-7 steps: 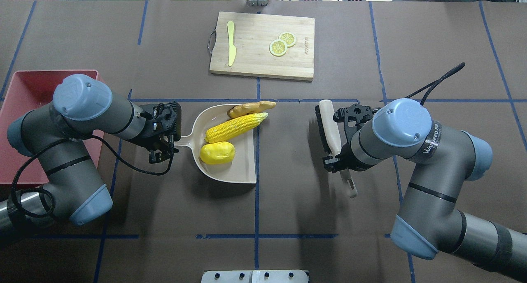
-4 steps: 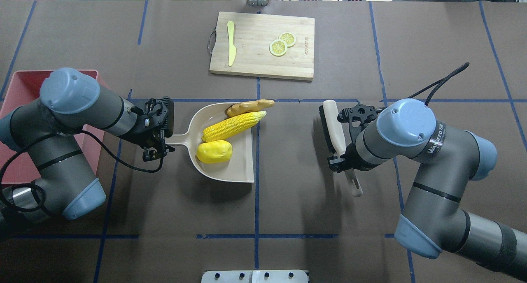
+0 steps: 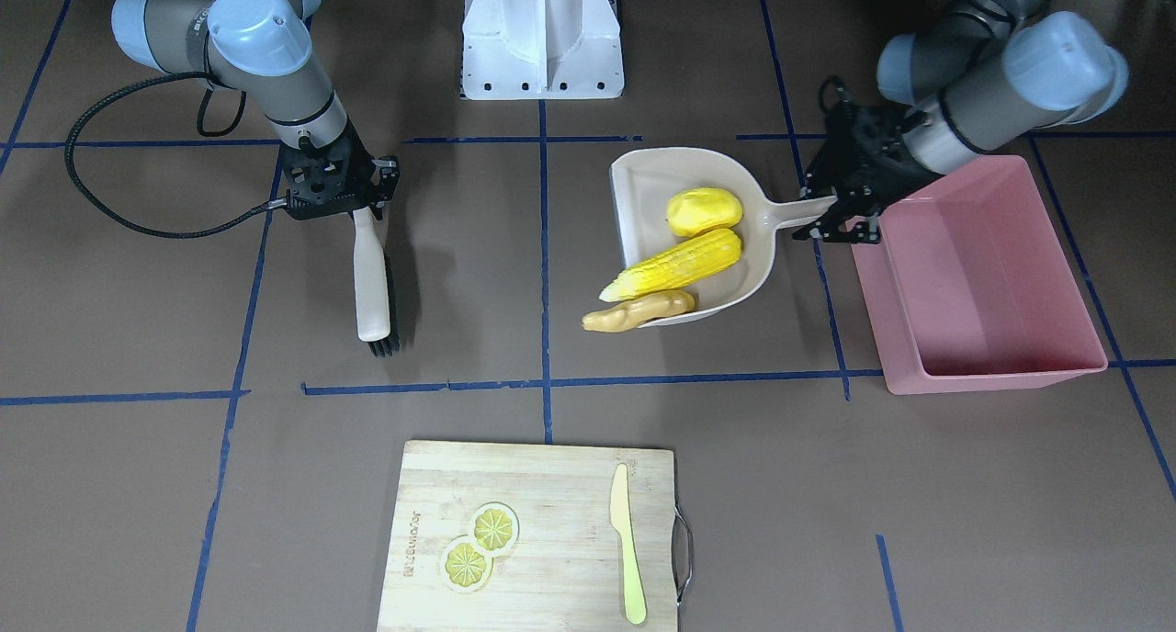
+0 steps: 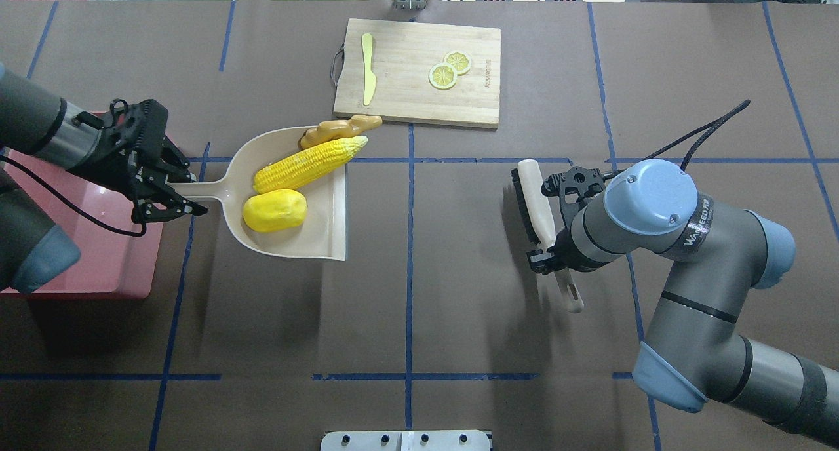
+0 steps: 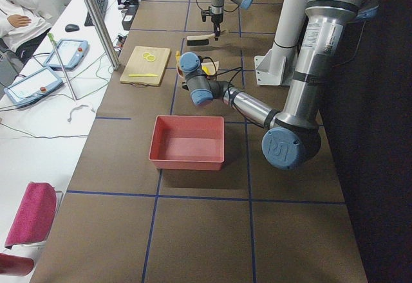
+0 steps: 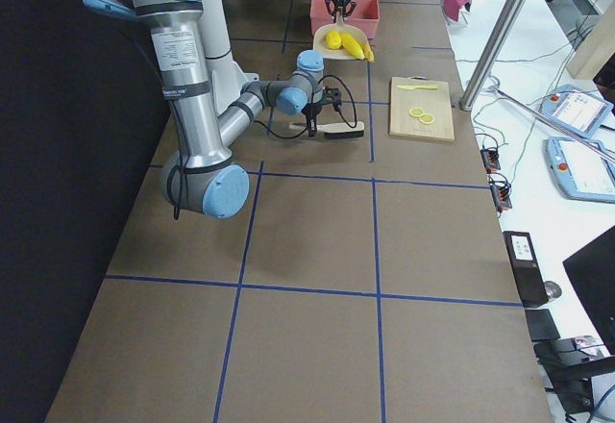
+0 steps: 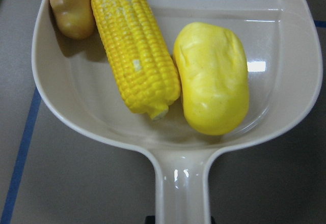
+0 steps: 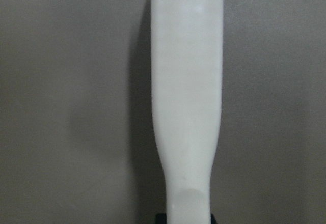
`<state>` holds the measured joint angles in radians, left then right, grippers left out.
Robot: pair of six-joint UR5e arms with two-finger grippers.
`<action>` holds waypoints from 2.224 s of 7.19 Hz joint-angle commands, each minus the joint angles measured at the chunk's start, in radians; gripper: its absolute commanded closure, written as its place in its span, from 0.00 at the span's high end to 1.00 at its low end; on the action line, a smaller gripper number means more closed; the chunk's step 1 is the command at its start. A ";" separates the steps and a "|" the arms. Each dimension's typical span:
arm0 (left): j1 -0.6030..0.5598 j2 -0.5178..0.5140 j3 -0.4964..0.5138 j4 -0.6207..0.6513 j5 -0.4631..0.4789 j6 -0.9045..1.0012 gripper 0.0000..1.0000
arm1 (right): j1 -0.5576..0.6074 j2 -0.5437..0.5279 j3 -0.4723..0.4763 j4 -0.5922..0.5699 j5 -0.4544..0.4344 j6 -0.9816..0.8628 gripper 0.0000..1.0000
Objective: Sweep and dump trash into bin
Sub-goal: 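Lift the loaded dustpan with the left gripper and carry it over the pink bin, then tilt the dustpan with the left gripper to dump the produce into the bin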
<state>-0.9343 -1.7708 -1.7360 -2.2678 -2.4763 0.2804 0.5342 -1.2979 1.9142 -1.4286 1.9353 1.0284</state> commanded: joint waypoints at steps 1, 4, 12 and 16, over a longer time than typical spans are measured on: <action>-0.127 0.034 0.068 -0.111 -0.137 0.043 0.00 | -0.002 0.000 -0.003 -0.001 -0.004 -0.001 0.00; -0.303 0.045 0.205 -0.151 -0.295 0.170 0.00 | 0.000 0.000 -0.004 0.000 -0.006 -0.005 0.00; -0.566 0.117 0.331 -0.148 -0.265 0.474 0.00 | 0.063 -0.046 0.042 -0.006 0.008 -0.071 0.00; -0.555 0.210 0.325 -0.147 -0.159 0.629 0.00 | 0.061 -0.052 0.043 -0.004 0.007 -0.070 0.00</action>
<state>-1.4930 -1.5931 -1.4100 -2.4147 -2.6589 0.8570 0.5954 -1.3492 1.9568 -1.4329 1.9422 0.9585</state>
